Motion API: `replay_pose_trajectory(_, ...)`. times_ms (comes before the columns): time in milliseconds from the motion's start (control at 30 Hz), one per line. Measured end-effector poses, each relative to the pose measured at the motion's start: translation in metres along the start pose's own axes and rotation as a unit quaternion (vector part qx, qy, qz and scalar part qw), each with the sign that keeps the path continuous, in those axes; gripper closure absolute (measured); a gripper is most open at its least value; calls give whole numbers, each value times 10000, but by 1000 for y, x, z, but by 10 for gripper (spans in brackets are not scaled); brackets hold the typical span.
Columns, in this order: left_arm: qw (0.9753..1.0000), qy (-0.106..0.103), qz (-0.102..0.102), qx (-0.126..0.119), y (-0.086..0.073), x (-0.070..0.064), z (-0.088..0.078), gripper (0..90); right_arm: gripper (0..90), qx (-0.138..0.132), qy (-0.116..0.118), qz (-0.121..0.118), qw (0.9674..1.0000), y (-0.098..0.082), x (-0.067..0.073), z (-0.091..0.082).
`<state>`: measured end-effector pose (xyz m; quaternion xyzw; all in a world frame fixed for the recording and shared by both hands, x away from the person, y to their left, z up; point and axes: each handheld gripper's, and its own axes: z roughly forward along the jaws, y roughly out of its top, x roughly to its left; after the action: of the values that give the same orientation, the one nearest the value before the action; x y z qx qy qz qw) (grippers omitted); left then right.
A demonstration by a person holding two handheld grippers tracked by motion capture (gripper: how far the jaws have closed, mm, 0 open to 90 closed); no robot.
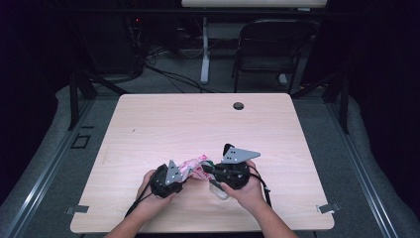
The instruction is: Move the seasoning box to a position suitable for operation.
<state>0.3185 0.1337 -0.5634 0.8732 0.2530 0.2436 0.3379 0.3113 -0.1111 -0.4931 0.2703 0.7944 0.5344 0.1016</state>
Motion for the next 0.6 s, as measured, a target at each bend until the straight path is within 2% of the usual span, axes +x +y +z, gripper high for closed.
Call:
replay_pose_trajectory(300,9995,244,187,14,9,2,-5,583,881,68,7,53,10000,4,-4,-6)
replay_pose_trajectory(467,9983,448,357,41,14,5,-8,587,874,83,-3,68,9999,6,-5,-9)
replay_pose_trajectory(600,9964,657,534,37,18,7,-10,590,871,62,-27,84,9999,7,-7,-12)
